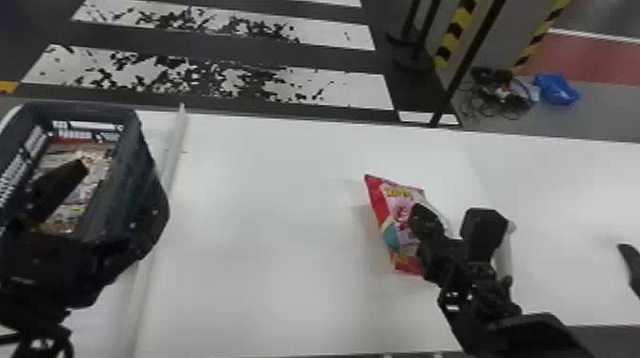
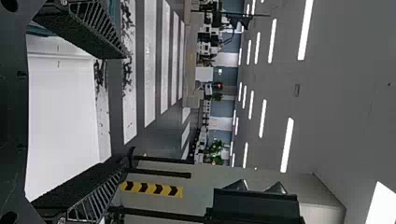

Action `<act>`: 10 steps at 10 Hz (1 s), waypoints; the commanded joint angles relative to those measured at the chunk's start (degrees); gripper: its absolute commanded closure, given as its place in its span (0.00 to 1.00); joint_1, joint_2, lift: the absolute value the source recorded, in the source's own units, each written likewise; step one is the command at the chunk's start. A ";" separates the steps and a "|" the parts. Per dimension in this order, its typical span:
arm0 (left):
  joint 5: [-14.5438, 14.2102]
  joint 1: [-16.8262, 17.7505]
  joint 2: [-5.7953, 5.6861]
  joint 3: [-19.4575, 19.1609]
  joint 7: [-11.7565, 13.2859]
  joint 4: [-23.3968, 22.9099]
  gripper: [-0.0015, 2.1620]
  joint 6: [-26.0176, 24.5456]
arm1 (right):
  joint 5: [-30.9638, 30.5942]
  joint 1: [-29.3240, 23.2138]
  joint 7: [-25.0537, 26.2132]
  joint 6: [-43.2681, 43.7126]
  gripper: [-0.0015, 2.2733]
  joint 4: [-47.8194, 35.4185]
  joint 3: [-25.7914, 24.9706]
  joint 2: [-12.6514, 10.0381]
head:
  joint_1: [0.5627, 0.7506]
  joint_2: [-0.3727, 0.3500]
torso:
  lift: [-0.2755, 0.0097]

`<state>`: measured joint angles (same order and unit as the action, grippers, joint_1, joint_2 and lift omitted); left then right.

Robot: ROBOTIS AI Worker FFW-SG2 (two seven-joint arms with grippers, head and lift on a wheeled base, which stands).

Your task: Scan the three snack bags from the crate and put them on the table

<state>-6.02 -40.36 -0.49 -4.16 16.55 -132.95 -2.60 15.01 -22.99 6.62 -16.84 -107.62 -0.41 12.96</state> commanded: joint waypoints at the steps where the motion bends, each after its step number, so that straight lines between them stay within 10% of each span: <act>1: -1.01 0.10 -0.12 -0.59 0.50 0.23 0.02 0.00 | -2.18 0.75 0.85 2.99 0.94 2.06 1.90 -0.22 | 0.70 0.33 | 0.64; 10: -3.30 1.60 0.14 0.03 -1.70 1.55 0.02 0.53 | -6.14 1.45 4.10 13.53 0.94 12.70 5.77 -0.22 | 0.70 0.36 | 0.64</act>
<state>-9.23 -38.90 -0.37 -4.52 15.10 -131.46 -2.18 9.25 -21.78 10.64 -3.46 -95.73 4.95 12.85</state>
